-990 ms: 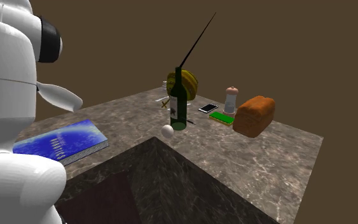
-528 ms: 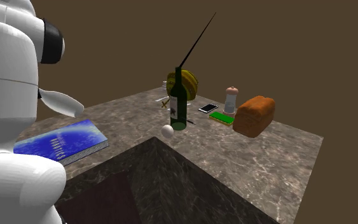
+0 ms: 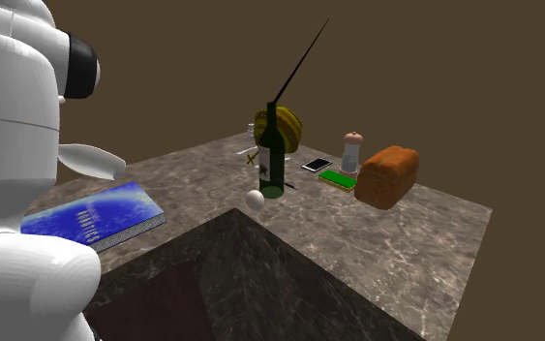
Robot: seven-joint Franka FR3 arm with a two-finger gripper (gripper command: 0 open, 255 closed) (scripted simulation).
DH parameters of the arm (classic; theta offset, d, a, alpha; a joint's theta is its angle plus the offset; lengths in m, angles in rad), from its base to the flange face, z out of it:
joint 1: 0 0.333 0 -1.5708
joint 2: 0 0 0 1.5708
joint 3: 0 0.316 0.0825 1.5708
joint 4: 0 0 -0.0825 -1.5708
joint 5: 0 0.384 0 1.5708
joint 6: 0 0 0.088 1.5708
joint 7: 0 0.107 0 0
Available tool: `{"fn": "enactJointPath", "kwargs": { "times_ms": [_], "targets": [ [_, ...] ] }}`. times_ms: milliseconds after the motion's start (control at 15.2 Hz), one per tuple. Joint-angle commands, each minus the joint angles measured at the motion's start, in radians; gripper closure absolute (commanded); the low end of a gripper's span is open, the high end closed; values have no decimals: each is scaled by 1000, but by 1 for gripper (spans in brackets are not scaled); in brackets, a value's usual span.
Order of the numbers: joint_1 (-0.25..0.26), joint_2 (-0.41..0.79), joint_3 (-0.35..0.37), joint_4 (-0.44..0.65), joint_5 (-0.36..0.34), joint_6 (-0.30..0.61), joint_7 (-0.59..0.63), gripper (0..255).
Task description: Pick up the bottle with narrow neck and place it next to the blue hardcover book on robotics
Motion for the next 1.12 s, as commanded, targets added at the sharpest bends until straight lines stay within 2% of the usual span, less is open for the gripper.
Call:
{"fn": "enactJointPath", "kwargs": {
  "times_ms": [0,198,792,1056],
  "targets": [
    [7,14,-35,-21,-56,23,4,255],
    [34,15,-76,-44,-48,62,2,255],
    [48,66,-106,-97,-94,152,32,255],
    [49,67,-107,-97,-95,154,33,255]
  ]
}}
